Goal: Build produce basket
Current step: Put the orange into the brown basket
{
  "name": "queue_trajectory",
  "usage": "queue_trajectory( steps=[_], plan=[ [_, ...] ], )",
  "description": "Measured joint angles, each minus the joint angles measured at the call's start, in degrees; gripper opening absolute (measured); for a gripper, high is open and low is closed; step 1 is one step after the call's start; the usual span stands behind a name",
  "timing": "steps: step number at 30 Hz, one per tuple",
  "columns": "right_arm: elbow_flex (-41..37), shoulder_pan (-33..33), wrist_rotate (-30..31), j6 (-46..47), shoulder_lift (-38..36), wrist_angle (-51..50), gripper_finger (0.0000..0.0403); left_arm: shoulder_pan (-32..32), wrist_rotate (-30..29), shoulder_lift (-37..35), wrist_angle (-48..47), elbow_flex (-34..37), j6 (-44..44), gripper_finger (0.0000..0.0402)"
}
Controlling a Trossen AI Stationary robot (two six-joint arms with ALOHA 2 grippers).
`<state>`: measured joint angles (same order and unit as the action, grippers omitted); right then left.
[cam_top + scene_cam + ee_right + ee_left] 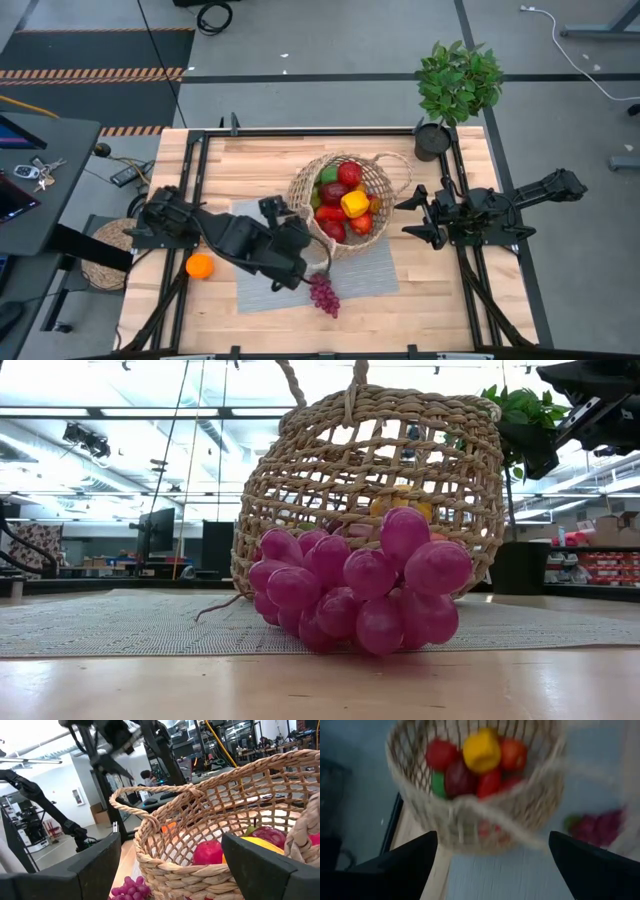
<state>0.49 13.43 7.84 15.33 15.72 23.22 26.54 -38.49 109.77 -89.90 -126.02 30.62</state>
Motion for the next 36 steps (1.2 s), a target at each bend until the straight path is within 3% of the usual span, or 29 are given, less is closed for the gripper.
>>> queue_trajectory(
  steps=[4,8,13,18,23,36],
  plan=[
    [0.0,0.0,0.0,0.0,0.0,0.0,0.0348,0.5,1.6,-5.5,0.0,14.2,5.6,0.0389],
    [0.0,0.0,0.0,0.0,0.0,0.1,0.0348,1.8,7.2,-13.3,-0.3,29.1,15.5,0.0389],
    [0.0,0.0,0.0,0.0,0.0,0.1,0.0348,5.6,21.6,-20.2,-0.2,43.2,30.1,0.0389],
    [0.0,0.0,0.0,0.0,0.0,0.1,0.0348,9.9,35.7,-22.2,1.0,52.8,41.5,0.0389],
    [0.0,0.0,0.0,0.0,0.0,0.1,0.0348,11.3,43.4,-22.2,7.3,61.2,43.5,0.0389],
    [0.0,0.0,0.0,0.0,0.0,0.1,0.0348,10.5,53.4,-22.1,18.4,77.7,40.9,0.0389]
  ],
)
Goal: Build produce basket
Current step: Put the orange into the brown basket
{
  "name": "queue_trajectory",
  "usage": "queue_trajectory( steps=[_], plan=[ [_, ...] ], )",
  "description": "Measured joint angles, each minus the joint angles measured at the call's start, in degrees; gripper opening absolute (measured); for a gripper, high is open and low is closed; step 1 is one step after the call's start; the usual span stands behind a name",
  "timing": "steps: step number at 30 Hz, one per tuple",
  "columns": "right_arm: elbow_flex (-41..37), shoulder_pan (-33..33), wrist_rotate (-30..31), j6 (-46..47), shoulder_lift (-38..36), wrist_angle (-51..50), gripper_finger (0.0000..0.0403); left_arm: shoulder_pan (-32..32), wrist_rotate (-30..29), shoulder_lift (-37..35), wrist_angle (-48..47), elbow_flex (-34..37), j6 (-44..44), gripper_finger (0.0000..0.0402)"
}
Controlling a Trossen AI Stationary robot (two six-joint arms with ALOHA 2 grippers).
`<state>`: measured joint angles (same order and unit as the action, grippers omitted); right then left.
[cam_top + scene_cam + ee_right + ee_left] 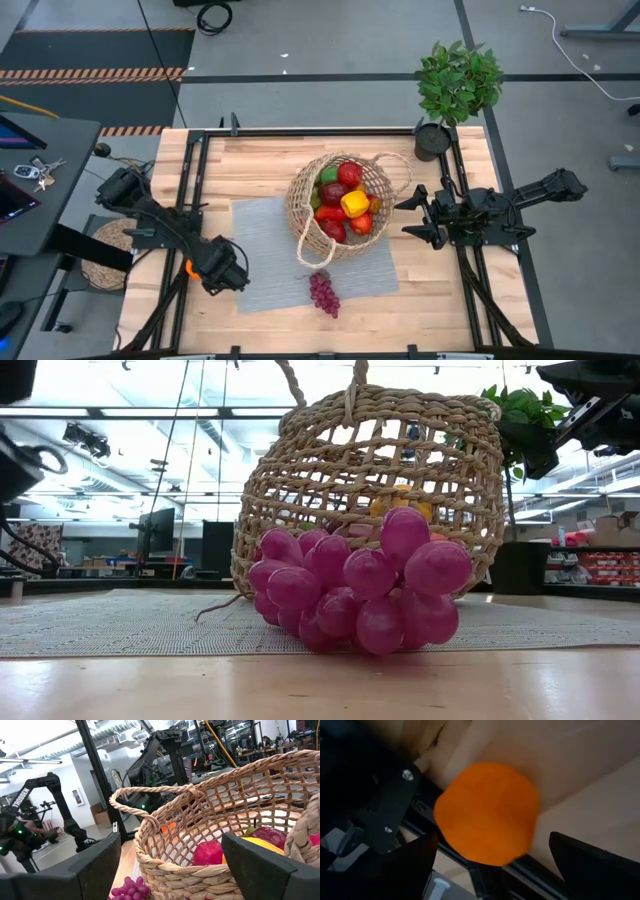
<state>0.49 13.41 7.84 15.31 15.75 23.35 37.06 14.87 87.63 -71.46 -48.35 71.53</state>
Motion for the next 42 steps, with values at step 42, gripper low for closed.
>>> queue_trajectory(
  steps=[42],
  plan=[
    [0.0,0.0,0.0,0.0,0.0,0.1,0.0348,-9.0,-6.5,0.0,5.1,-13.4,-13.3,0.0313]
  ],
)
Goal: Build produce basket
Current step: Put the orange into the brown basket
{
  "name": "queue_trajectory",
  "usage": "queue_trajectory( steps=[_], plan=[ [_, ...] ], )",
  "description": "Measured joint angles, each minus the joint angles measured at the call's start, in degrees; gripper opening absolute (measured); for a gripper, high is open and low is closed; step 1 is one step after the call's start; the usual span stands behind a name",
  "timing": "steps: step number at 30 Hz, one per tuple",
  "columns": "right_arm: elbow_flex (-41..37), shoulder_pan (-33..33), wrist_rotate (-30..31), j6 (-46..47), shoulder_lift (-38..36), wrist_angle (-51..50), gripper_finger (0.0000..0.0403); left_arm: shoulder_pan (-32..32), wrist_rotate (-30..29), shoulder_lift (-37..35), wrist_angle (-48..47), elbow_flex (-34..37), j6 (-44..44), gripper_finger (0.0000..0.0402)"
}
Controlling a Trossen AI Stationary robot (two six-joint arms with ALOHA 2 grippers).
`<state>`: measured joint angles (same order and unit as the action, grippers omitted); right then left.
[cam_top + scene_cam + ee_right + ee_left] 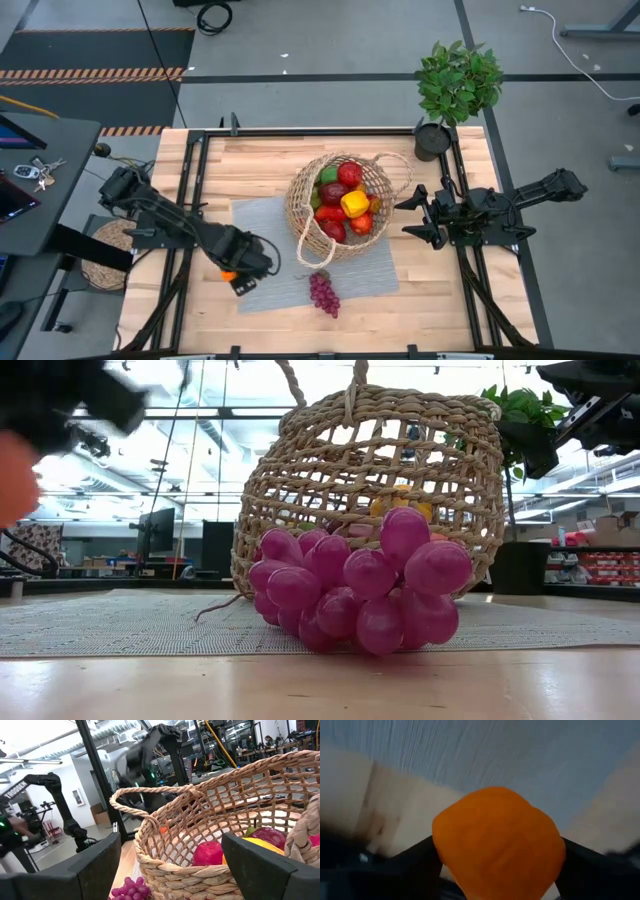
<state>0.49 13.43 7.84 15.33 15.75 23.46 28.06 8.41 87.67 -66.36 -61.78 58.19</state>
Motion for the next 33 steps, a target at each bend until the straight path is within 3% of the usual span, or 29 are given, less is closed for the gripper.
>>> queue_trajectory(
  steps=[6,9,14,19,28,33],
  plan=[
    [0.0,0.0,0.0,0.0,0.0,0.0,0.0348,-1.6,-12.7,0.0,-12.1,-14.6,-3.9,0.0315],
    [0.0,0.0,0.0,0.0,0.0,0.0,0.0348,-2.2,-22.1,0.0,-15.0,-21.2,-7.1,0.0316],
    [0.0,0.0,0.0,0.0,0.0,0.0,0.0348,-3.7,-36.9,0.0,-11.6,-29.2,-16.9,0.0317],
    [0.0,0.0,0.0,0.0,0.0,0.0,0.0348,-5.2,-50.4,0.0,-1.2,-33.6,-28.9,0.0317],
    [0.0,0.0,0.0,0.0,0.0,0.0,0.0348,-7.3,-51.9,0.0,27.3,-34.4,-56.6,0.0318],
    [0.0,0.0,0.0,0.0,0.0,0.0,0.0348,-7.7,-51.7,0.0,34.9,-34.4,-67.9,0.0318]
  ],
)
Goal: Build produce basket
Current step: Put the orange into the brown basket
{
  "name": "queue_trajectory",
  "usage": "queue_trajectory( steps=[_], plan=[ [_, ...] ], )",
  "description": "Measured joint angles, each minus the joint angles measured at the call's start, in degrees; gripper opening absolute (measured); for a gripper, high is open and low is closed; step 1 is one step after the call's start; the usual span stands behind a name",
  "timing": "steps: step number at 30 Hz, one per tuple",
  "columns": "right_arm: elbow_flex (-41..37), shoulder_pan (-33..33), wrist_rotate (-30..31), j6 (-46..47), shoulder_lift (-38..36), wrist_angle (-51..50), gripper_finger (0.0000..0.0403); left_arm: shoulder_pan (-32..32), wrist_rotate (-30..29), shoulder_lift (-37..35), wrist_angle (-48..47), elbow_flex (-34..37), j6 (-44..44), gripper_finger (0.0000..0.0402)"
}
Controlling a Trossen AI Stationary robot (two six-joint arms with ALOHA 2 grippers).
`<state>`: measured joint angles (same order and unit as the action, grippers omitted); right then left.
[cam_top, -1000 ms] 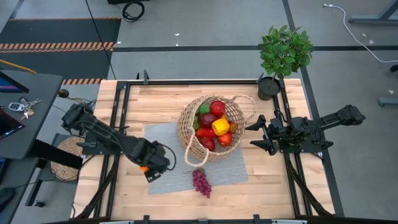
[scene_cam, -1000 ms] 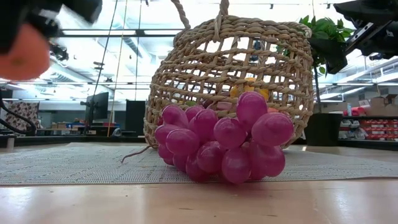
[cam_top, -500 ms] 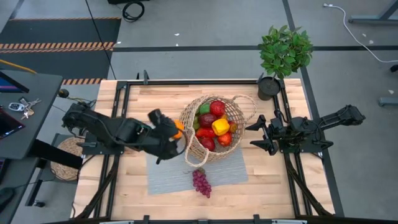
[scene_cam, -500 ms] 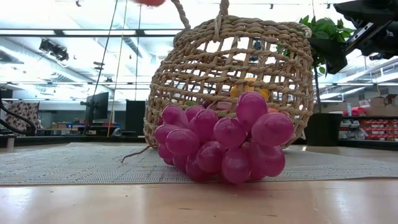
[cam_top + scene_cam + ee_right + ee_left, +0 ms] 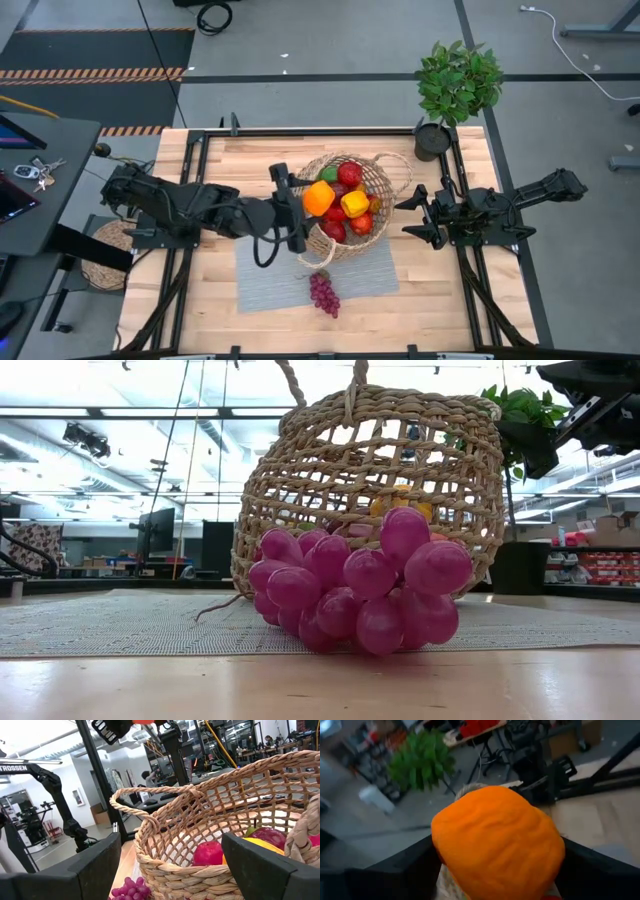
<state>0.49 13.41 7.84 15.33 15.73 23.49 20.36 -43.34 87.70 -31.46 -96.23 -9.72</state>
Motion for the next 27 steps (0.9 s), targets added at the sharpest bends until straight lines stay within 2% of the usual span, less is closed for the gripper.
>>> queue_trajectory(
  steps=[14,21,27],
  plan=[
    [0.0,0.0,0.0,0.0,0.1,0.3,0.0348,0.0,-0.1,3.0,0.0,0.3,-45.8,0.0325],
    [0.0,0.0,0.0,0.0,0.1,0.4,0.0348,0.0,-0.2,4.1,-0.3,0.3,-73.2,0.034],
    [0.0,0.0,0.0,0.0,0.1,0.5,0.0348,0.1,-0.4,5.3,0.1,0.3,-87.3,0.034]
  ],
)
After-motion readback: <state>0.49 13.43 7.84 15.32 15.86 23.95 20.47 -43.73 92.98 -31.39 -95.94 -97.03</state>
